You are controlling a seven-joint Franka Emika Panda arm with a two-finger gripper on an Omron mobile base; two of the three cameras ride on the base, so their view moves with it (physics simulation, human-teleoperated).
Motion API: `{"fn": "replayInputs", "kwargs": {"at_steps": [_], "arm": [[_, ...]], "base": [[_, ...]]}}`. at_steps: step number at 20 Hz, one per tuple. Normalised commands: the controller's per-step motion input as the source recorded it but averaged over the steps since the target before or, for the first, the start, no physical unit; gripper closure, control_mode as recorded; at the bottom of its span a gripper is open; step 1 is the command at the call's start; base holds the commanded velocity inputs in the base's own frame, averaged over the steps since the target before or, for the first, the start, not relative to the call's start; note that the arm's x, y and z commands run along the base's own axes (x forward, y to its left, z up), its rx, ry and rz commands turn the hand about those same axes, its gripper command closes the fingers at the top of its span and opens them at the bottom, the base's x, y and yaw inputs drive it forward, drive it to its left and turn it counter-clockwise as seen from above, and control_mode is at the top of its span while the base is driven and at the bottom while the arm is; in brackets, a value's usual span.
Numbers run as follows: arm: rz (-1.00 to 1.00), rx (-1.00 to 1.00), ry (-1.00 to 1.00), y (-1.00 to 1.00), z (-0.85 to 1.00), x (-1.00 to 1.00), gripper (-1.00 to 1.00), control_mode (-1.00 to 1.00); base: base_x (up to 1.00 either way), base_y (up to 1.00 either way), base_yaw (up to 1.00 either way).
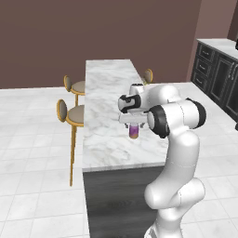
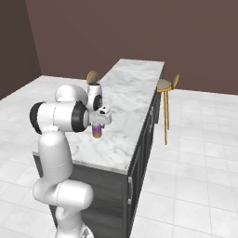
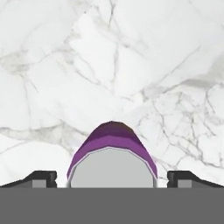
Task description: Four empty soda cans are scattered around the kitchen. Gather all the cans and cluster them next to the stove for recycling.
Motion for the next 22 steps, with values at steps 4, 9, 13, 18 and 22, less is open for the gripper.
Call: {"fn": "replayInputs", "kwargs": {"at_steps": [4, 9, 13, 18, 22], "arm": [[0.00, 0.00, 0.00, 0.00, -0.05, -0.01, -1.00, -1.00], [0.00, 0.00, 0.01, 0.00, -0.06, 0.00, -1.00, -1.00], [0.00, 0.00, 0.01, 0.00, -0.05, -0.02, -1.00, -1.00], [0.00, 0.00, 0.03, 0.00, -0.07, -0.06, 1.00, -1.00], [-0.01, 0.00, 0.04, 0.00, -0.05, -0.01, 1.00, -1.00]], "base": [[0.00, 0.00, 0.00], [0.00, 0.00, 0.00], [0.00, 0.00, 0.00], [0.00, 0.00, 0.00], [0.00, 0.00, 0.00]]}}
